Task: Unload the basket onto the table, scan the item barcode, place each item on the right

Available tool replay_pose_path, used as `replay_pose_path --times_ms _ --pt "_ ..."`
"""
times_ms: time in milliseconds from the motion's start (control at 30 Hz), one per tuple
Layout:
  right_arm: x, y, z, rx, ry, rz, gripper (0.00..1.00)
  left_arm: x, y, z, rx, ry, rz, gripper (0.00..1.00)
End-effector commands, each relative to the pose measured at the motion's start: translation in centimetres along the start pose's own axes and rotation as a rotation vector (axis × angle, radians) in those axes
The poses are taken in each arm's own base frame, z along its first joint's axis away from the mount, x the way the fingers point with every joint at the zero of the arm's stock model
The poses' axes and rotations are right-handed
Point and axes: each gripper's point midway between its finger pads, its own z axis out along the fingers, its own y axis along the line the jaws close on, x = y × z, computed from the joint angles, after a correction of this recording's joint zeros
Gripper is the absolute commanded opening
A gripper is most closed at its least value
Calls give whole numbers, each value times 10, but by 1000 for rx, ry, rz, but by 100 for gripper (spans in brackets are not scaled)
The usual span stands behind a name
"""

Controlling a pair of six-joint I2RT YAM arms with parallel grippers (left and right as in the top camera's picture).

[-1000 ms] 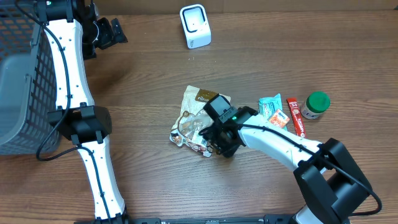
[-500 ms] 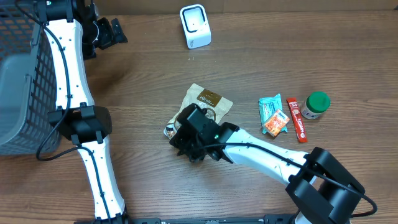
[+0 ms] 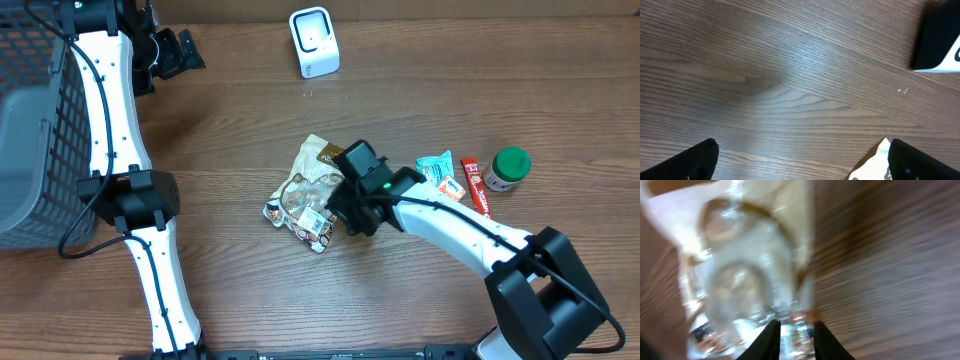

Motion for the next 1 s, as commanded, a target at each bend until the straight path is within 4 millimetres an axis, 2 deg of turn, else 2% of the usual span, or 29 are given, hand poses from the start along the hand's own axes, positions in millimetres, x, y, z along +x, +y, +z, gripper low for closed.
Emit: replay_pose_path --times_ms 0,67,167,300,367,433,567,633,700,800,833,900,967 --pt "-14 -14 -9 64 -112 -16 22 -3 -3 -7 4 -24 10 100" --pt "-15 -23 -7 111 -149 5 19 -3 -3 -7 4 -24 10 100" --pt "-6 -25 -1 127 -146 34 19 -3 -3 -7 4 -24 10 100" --pt "11 -19 14 117 -135 72 21 -3 -3 -7 4 -24 10 100" --pt "24 -14 25 108 -127 98 25 -3 -3 -7 4 -24 10 100" --pt "38 -5 35 77 -113 97 28 -3 -3 -7 4 -24 10 100" --pt "79 36 45 -79 -17 -4 31 -3 -3 -7 4 -24 10 100" --pt "100 60 43 -180 6 -143 31 -3 -3 -7 4 -24 10 100" --pt "110 70 40 -220 7 -236 30 -3 -3 -7 4 -24 10 100" --pt "118 74 36 -227 13 -400 30 -3 -3 -7 4 -24 10 100" --pt "119 76 32 -229 23 -460 34 -3 -3 -7 4 -24 10 100" --pt "116 85 17 -258 38 -561 41 -3 -3 -7 4 -24 10 100" --pt "107 105 -12 -330 19 -713 47 -3 -3 -7 4 -24 10 100"
